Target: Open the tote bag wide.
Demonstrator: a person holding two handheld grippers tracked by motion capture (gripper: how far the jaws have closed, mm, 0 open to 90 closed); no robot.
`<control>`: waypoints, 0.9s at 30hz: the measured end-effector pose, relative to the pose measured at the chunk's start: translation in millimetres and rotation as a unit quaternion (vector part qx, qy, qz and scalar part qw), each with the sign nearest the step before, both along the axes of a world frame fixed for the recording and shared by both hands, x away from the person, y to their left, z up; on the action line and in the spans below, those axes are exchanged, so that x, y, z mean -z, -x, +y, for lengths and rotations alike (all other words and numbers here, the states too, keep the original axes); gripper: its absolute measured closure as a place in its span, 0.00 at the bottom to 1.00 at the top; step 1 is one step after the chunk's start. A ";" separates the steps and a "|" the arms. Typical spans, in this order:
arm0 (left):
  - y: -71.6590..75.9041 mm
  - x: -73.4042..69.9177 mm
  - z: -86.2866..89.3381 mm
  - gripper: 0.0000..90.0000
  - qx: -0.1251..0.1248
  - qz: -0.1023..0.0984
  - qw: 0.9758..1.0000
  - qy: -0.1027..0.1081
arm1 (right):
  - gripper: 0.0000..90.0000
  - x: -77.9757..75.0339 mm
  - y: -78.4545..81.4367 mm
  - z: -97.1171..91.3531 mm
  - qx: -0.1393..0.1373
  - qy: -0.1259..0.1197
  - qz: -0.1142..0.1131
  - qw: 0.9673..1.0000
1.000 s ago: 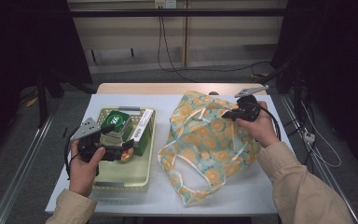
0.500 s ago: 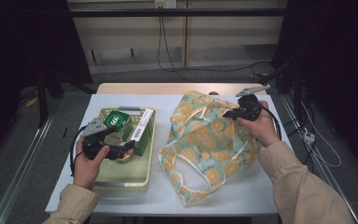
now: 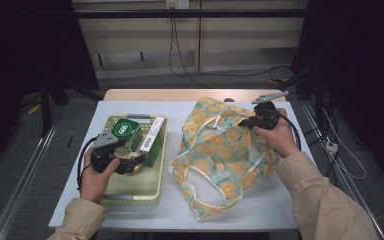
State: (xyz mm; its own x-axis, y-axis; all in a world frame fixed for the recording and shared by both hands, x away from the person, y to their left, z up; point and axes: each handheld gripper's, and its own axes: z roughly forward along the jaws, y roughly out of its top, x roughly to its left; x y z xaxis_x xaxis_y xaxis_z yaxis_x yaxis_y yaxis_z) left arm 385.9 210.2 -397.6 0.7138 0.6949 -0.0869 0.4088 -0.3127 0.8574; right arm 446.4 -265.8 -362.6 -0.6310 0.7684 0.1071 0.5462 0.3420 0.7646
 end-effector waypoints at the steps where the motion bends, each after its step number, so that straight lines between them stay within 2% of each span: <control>1: 0.0 0.1 0.6 0.05 -0.001 0.000 1.000 -0.002 | 1.00 -0.1 -0.1 1.0 -0.001 0.000 -0.001 1.000; 10: -0.8 5.4 -0.4 0.05 0.012 0.006 1.000 -0.023 | 1.00 -2.1 -4.0 14.5 -0.004 -0.002 0.004 1.000; 13: -1.6 8.2 -0.4 0.05 0.013 0.009 1.000 -0.023 | 1.00 -2.9 -7.6 18.1 -0.001 0.000 0.003 1.000; 20: -4.1 13.0 -2.7 0.05 0.016 0.020 0.999 -0.044 | 1.00 1.3 -13.2 23.2 0.008 -0.009 0.010 1.000; 24: -5.9 15.4 -3.1 0.06 0.024 0.028 0.997 -0.065 | 1.00 1.5 -16.0 27.4 0.008 -0.009 0.011 1.000; 27: -8.2 19.9 -3.2 0.06 0.013 0.039 0.995 -0.090 | 1.00 -0.1 -16.2 30.0 0.003 -0.009 0.010 1.000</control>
State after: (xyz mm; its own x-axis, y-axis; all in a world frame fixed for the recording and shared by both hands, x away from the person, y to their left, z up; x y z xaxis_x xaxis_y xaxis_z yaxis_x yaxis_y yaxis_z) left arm 394.0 207.0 -417.5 0.7279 0.6854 -0.0190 0.4622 -0.4700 0.7520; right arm 462.6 -235.8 -362.6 -0.6237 0.7701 0.1336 0.5635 0.3246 0.7597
